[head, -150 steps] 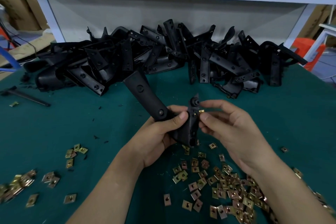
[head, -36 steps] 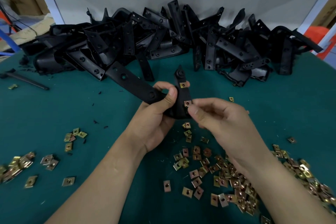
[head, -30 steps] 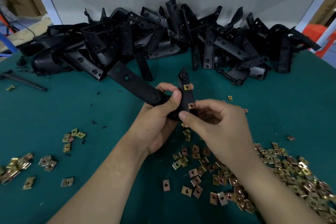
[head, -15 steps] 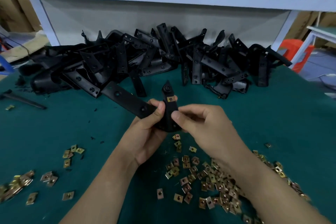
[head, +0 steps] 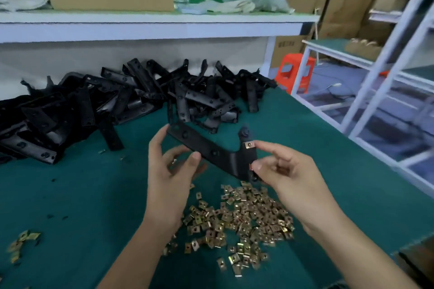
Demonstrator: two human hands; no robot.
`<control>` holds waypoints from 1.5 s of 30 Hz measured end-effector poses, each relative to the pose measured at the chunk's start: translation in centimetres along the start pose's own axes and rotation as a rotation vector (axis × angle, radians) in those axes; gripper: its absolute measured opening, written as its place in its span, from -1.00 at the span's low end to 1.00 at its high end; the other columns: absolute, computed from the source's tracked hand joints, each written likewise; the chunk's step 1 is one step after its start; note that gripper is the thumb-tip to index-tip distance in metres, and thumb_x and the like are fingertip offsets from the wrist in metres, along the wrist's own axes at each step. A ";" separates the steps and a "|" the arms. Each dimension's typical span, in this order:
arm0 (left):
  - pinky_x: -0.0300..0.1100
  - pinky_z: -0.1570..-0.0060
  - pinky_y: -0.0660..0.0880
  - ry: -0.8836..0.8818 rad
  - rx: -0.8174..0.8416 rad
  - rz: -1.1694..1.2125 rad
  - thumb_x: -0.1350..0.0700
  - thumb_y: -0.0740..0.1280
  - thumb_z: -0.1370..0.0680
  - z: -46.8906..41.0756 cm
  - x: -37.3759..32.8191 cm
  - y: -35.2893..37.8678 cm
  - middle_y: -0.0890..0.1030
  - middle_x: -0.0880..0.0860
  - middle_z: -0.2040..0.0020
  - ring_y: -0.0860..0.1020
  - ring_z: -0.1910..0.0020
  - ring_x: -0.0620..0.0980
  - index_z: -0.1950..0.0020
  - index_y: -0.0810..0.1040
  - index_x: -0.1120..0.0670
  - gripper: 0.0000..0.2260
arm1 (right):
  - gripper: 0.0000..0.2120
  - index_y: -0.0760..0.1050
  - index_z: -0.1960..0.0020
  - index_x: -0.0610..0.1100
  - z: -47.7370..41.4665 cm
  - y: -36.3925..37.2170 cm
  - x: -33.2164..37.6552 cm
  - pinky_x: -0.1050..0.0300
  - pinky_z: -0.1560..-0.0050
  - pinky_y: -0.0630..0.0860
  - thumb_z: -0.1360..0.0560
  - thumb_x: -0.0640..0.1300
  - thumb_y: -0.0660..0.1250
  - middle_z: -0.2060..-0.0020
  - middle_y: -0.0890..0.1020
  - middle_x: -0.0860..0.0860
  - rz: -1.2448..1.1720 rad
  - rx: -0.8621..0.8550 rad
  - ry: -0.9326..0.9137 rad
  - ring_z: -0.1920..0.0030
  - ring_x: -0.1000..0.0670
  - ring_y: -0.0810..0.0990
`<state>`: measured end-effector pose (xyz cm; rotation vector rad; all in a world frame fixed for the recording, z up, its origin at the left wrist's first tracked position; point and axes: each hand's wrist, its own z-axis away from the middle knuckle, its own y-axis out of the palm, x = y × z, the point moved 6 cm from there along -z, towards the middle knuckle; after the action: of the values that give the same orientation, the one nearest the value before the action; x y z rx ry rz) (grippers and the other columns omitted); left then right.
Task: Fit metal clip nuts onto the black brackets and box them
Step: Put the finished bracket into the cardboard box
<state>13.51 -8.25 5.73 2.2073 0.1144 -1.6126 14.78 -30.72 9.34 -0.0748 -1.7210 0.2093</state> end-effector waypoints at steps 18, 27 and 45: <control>-0.46 0.11 0.50 -0.194 0.843 -0.340 0.15 0.41 -0.61 16.8 6.3 25.5 0.62 -0.35 -0.14 0.62 -0.04 -0.37 -0.23 0.50 -0.28 -0.65 | -0.62 0.51 -0.26 0.19 25.3 -25.1 -8.7 0.34 0.13 0.51 -0.52 -0.11 0.46 0.09 0.67 0.25 0.394 -0.636 0.444 0.04 0.25 0.62; -0.16 -0.38 0.45 -0.154 0.923 -0.459 0.20 0.37 -0.60 17.4 7.2 25.2 0.52 -0.23 -0.38 0.49 -0.28 -0.39 -0.25 0.62 -0.13 -0.70 | -0.67 0.44 -0.35 0.21 28.3 -28.0 -10.6 0.49 0.46 0.40 -0.63 -0.04 0.30 0.11 0.47 0.34 0.663 -0.466 0.718 0.18 0.26 0.54; -0.40 0.04 0.44 0.073 -0.347 -0.757 0.42 0.30 -0.56 0.9 -1.0 -10.3 0.63 0.08 0.01 0.60 0.01 0.04 -0.02 0.59 0.09 -0.76 | -0.51 0.36 -0.18 0.44 8.4 3.5 -2.3 0.57 -0.04 0.32 -0.48 -0.03 0.48 -0.09 0.54 0.31 0.570 0.148 -0.101 -0.08 0.28 0.51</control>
<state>9.33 1.01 3.68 2.0462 1.2759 -1.6718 6.60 -28.52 5.20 -0.4532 -1.7444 0.7700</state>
